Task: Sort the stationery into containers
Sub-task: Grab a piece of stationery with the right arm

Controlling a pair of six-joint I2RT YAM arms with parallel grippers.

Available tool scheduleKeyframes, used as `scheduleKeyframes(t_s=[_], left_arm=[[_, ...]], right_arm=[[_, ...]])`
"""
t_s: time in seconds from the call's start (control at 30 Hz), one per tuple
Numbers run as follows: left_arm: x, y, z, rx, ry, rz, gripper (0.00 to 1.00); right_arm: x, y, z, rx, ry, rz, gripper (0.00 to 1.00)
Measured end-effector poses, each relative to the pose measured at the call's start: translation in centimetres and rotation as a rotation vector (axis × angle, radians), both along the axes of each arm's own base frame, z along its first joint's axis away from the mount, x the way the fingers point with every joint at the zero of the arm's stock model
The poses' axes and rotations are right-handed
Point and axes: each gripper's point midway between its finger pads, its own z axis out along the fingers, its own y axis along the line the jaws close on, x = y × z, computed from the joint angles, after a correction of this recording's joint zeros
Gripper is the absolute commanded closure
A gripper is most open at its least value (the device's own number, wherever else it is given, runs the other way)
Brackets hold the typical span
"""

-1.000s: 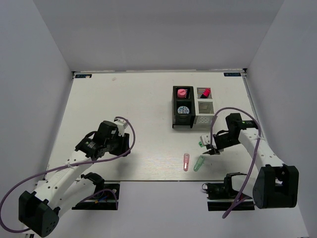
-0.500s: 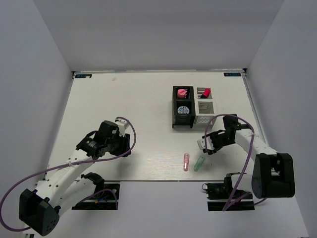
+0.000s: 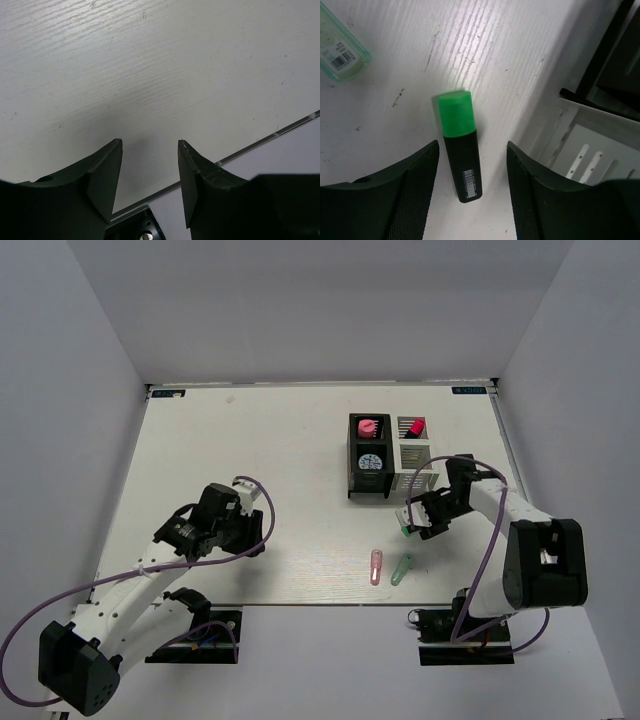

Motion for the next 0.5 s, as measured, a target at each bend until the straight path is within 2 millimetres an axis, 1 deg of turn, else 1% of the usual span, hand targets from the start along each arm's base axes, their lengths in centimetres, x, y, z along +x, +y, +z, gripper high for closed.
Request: scheduleKeyframes(t_s=[0.07, 0.23, 0.5], left_arm=[[0.0, 0.0, 0.0, 0.0, 0.0, 0.0, 0.41], [0.0, 0.0, 0.0, -0.002, 0.001, -0.002, 0.41], [-0.1, -0.1, 0.0, -0.005, 0.002, -0.008, 0.41]], right_arm=[[-0.2, -0.1, -0.4, -0.014, 0.022, 0.004, 0.4], [-1.8, -0.2, -1.5, -0.044, 0.111, 0.019, 0.4], [-2.4, 0.1, -2.3, -0.091, 0.136, 0.059, 0.4]])
